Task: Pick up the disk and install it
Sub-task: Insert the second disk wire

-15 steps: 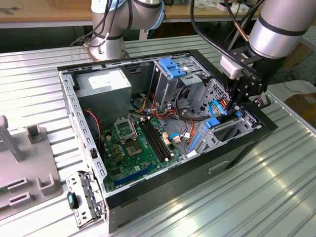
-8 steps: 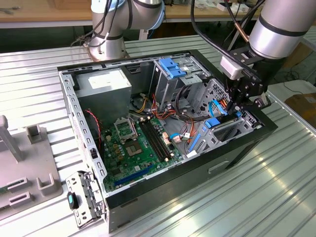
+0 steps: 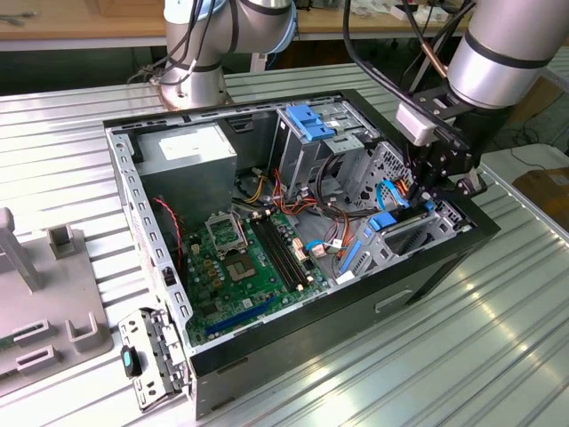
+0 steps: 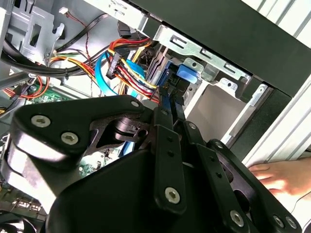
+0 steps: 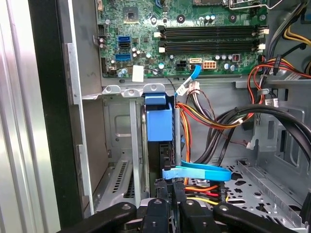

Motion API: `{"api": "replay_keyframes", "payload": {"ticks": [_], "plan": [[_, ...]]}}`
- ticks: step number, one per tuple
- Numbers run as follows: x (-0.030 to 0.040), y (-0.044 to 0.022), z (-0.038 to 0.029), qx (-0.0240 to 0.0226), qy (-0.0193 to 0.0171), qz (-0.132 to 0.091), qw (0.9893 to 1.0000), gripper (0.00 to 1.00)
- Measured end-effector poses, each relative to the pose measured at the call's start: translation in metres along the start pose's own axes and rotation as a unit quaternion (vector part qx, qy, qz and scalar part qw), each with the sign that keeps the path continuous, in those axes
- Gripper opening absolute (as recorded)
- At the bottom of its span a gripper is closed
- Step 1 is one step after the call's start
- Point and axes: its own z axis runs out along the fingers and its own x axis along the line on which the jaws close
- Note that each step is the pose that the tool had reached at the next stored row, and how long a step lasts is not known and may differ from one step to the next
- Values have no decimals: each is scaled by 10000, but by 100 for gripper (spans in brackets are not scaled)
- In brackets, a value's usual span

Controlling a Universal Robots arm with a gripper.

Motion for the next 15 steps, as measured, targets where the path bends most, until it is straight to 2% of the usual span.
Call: {"api": "replay_keyframes", "payload": {"ticks": [6,15], "plan": [[1,6,39,-1,0,-5,10000,16],[0,8,55,-2,0,-5,10000,16]]}}
